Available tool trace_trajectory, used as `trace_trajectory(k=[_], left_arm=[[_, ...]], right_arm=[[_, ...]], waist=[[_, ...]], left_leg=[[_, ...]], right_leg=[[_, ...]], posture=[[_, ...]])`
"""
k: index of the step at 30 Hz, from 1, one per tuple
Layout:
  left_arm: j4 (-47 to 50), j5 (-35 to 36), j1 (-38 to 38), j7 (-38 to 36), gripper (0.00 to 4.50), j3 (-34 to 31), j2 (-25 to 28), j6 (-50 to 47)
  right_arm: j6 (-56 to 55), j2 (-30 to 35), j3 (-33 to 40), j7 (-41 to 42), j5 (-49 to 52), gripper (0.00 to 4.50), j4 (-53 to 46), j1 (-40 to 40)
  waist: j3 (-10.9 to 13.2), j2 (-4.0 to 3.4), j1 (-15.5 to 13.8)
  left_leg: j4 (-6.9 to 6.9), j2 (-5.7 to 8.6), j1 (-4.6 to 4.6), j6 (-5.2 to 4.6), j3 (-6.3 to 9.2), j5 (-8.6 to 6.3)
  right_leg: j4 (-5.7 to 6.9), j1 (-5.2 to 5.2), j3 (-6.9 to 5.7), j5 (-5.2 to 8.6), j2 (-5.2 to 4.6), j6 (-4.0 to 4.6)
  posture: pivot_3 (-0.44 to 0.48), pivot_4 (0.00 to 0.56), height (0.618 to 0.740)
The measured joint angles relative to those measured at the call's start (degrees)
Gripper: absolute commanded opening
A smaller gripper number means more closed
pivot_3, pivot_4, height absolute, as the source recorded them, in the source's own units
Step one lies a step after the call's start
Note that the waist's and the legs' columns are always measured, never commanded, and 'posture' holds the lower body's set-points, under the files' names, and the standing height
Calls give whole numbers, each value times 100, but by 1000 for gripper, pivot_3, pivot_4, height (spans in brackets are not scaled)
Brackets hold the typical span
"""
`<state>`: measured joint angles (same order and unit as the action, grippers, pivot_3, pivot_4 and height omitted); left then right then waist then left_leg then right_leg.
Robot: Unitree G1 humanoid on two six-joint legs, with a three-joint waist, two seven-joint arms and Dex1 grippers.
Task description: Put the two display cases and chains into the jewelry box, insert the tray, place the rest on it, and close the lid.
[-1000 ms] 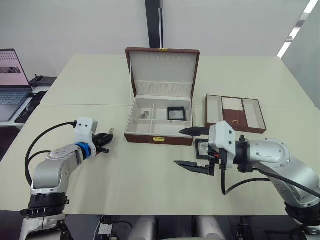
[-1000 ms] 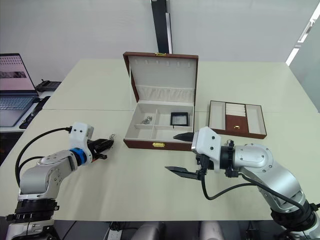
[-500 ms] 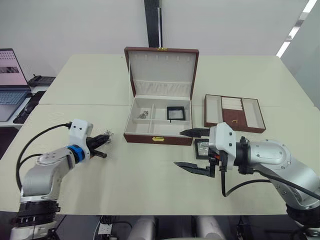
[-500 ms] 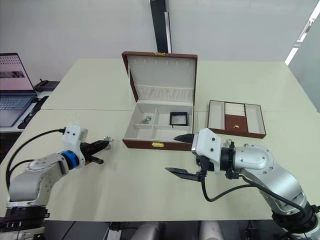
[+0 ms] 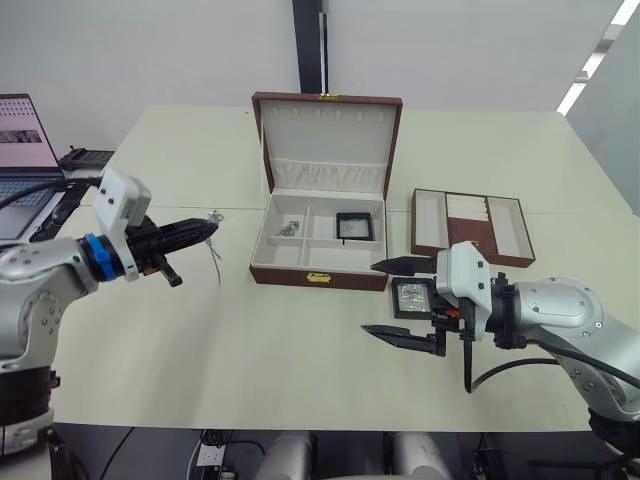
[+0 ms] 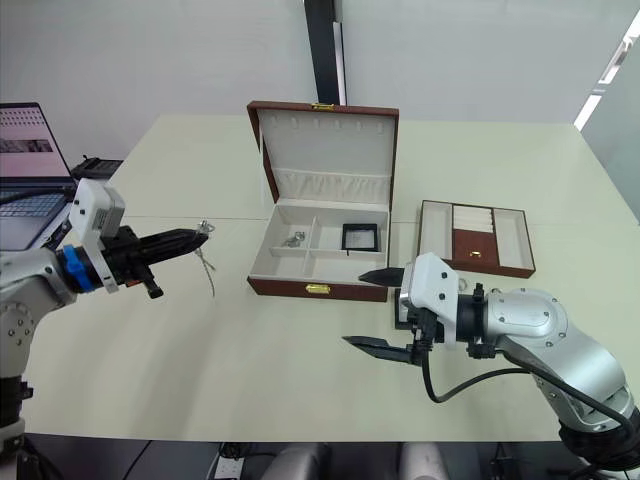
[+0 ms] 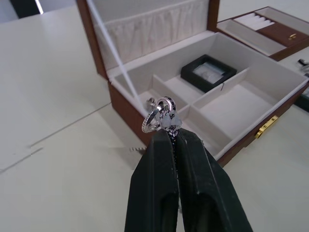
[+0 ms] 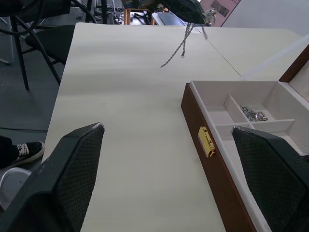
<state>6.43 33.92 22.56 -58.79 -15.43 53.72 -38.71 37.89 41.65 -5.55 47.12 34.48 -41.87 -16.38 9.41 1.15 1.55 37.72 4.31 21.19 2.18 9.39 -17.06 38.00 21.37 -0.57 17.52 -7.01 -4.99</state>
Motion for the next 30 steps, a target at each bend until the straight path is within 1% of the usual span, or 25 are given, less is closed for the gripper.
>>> trace_trajectory(k=[5, 8, 11, 18, 24, 27, 30], left_arm=[[-330, -226, 848, -504, 24, 855, 17, 121], [-689, -499, 1383, -625, 24, 1214, -124, 342], [-1057, -768, 1723, -750, 24, 1531, -324, 622], [-1828, -1456, 2104, -893, 24, 2147, -709, 1180], [-2545, -2175, 2215, -807, 24, 2542, -971, 1603], [-2665, -2447, 2215, -706, 24, 2651, -1031, 1701], [-2580, -2606, 2205, -705, 24, 2656, -1039, 1629]], right_arm=[[166, 3, 121, -209, 197, 4500, -141, -9], [209, 45, 233, -299, 269, 4500, -199, -11], [249, 76, 268, -375, 272, 4500, -229, 3], [302, 98, 403, -563, 301, 4500, -311, 133], [393, 108, 472, -685, 396, 4500, -355, 140], [405, 123, 531, -727, 468, 4500, -374, 141], [413, 175, 583, -766, 506, 4500, -453, 164]], waist=[[2, 0, 2], [2, 1, 2], [2, 1, 18], [3, 3, 18], [4, 4, 24], [4, 5, 21], [4, 5, 21]], left_leg=[[1, 7, 1, 1, -2, 1], [1, 8, 1, 1, -3, 1], [1, 9, 4, 1, -5, 1], [7, 11, 7, 1, -5, 1], [7, 11, 9, 1, -3, 1], [12, 11, 16, 2, -1, 1], [15, 11, 24, 2, 2, 2]], right_leg=[[3, 0, -2, 0, 5, 0], [2, 0, -2, 0, 8, 0], [2, 2, -2, 0, 11, 0], [4, 2, -3, -1, 13, -1], [5, 4, -4, -1, 16, -1], [5, 6, -6, -1, 16, -1], [7, 13, -8, -1, 16, -2]], posture=[[0, 150, 740], [0, 150, 740], [0, 150, 740], [0, 150, 740], [0, 150, 740], [0, 150, 740], [0, 150, 740]])
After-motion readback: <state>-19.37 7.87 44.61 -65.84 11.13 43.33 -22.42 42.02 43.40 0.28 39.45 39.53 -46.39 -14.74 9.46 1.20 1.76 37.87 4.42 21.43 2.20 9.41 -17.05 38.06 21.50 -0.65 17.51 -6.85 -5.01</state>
